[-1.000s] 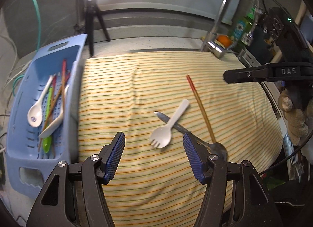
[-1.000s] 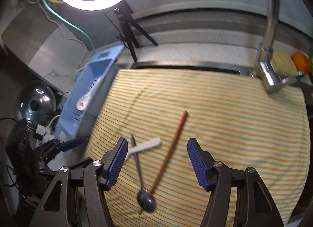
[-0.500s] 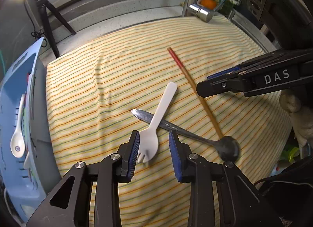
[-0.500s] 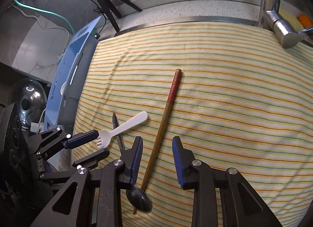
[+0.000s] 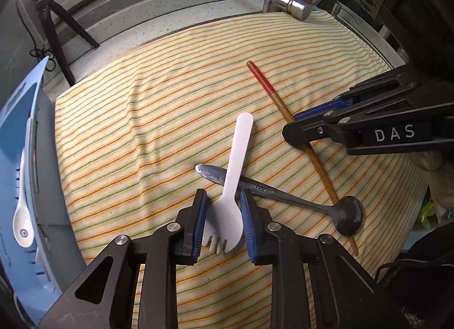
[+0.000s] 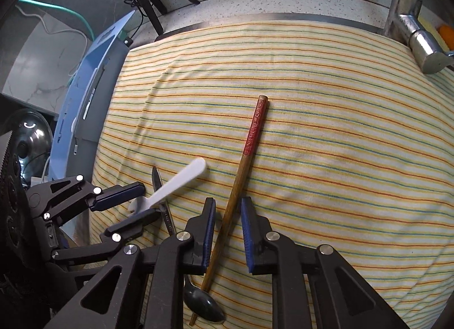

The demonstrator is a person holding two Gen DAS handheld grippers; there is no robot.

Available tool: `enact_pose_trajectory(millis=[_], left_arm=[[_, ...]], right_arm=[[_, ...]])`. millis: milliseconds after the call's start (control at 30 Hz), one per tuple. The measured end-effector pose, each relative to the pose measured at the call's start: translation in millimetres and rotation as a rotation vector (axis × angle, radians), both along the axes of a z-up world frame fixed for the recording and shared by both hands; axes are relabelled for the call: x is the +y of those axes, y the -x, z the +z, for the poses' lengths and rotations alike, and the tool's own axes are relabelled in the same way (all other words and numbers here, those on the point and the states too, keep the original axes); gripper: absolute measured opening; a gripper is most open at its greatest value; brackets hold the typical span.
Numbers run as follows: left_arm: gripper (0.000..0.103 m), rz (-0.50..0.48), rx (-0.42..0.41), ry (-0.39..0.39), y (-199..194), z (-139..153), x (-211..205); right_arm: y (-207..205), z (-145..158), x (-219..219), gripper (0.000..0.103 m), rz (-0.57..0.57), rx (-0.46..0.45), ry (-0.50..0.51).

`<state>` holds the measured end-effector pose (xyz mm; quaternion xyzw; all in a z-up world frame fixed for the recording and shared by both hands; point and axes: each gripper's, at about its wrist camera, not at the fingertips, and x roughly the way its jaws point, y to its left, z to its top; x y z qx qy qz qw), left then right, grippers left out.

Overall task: Organize utensils
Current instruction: 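Grasp the white spork with the left gripper while the right grasps the red-tipped chopstick, then carry the spork and chopstick into the blue basket and open both grippers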

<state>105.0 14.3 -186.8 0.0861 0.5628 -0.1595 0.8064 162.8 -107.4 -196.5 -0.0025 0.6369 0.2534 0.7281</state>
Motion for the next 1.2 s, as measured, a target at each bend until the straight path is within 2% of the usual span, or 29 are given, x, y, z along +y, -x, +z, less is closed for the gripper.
enact_pose_trajectory(millis=[133, 200, 267, 367, 467, 567, 633, 700, 733, 767, 867, 1033, 1200], left_arm=[[0.022, 0.014, -0.001, 0.015, 0.8, -0.1, 4.3], [0.017, 0.03, -0.009, 0.029, 3.6, 1.7, 7.9], [0.008, 0.06, -0.012, 0.07, 6.1, 5.3, 13.5], [0.007, 0.122, -0.013, 0.123, 10.1, 3.8, 20.6], [0.008, 0.118, -0.025, 0.13, 12.4, 2.5, 21.0], [0.021, 0.098, -0.001, 0.082, 5.3, -0.4, 19.3], [0.021, 0.054, 0.006, 0.043, 2.3, -3.3, 13.3], [0.02, 0.006, 0.004, 0.009, 2.0, -4.6, 7.7], [0.013, -0.017, 0.007, -0.003, 1.5, -4.7, 4.4], [0.008, -0.029, 0.012, -0.006, 0.8, -5.0, 2.8], [0.004, -0.035, 0.012, -0.016, 0.3, -4.9, -0.6], [0.003, 0.055, 0.011, 0.081, 5.3, -2.9, 13.1], [0.003, 0.096, -0.024, 0.121, 14.9, 7.1, 22.8]], right_arm=[[-1.4, -0.6, -1.8, 0.01, -0.003, 0.002, -0.007], [-1.7, -0.8, -3.7, 0.01, -0.012, 0.005, -0.017], [-1.1, -0.9, -7.8, 0.009, -0.026, 0.006, -0.03], [-0.5, -0.7, -13.5, 0.009, -0.054, 0.007, -0.052], [-2.4, -1.9, -15.3, 0.009, -0.068, 0.018, -0.063], [-2.6, -0.4, -12.3, 0.009, -0.05, 0.012, -0.044], [-2.6, 0.9, -9.9, 0.009, -0.036, 0.005, -0.032], [-1.9, 1.3, -8.6, 0.009, -0.028, 0.0, -0.024], [-1.2, 1.2, -8.8, 0.009, -0.025, -0.002, -0.021], [-1.1, 1.4, -9.2, 0.009, -0.023, -0.003, -0.019], [-1.0, 2.7, -10.6, 0.009, -0.028, -0.008, -0.022], [-1.9, 9.6, -21.8, 0.008, -0.061, -0.015, -0.053], [-5.1, 21.9, -33.8, 0.007, -0.094, -0.032, -0.087]])
